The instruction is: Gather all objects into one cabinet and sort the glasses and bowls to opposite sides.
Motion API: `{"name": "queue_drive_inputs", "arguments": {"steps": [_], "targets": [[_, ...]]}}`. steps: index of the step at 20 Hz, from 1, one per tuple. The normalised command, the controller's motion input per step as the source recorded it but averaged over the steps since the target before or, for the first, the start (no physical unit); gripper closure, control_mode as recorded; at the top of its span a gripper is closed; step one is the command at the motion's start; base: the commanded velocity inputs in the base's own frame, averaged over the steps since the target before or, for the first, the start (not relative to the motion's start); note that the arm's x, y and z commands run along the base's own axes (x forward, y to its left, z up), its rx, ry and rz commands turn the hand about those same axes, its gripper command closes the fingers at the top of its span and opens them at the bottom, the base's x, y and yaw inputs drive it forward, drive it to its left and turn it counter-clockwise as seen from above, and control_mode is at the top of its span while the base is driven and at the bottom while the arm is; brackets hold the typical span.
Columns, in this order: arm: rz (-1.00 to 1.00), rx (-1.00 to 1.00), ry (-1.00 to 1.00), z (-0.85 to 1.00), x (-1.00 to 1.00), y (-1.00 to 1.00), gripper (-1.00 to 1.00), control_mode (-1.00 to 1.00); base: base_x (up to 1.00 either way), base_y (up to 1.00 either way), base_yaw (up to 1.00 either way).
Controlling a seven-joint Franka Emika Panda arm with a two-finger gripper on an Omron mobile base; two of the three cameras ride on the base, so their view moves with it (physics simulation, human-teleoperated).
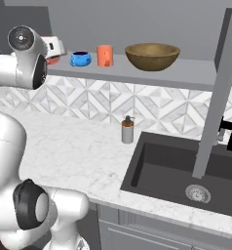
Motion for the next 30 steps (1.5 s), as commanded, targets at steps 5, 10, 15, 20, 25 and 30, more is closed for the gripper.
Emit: {"name": "queue_drive_inputs", "arguments": {"steps": [5, 10, 15, 20, 25, 30], "targets": [[0.02, -0.17, 0.17, -0.22, 0.83, 0.31, 1.0, -1.0, 0.0, 0.0, 0.0], [0.0, -0.04, 0.01, -0.2, 0.5, 0.21, 1.0, -1.0, 0.0, 0.0, 0.0], [-0.06, 0.0, 0.0, -0.25, 0.27, 0.0, 1.0, -1.0, 0.0, 0.0, 0.0], [-0.1, 0.0, 0.0, -0.31, 0.31, 0.0, 1.0, -1.0, 0.0, 0.0, 0.0], [-0.09, 0.0, 0.0, 0.0, 0.32, 0.01, 1.0, -1.0, 0.0, 0.0, 0.0], [-0.06, 0.01, 0.0, -0.08, 0.33, 0.09, 1.0, -1.0, 0.0, 0.0, 0.0]]}}
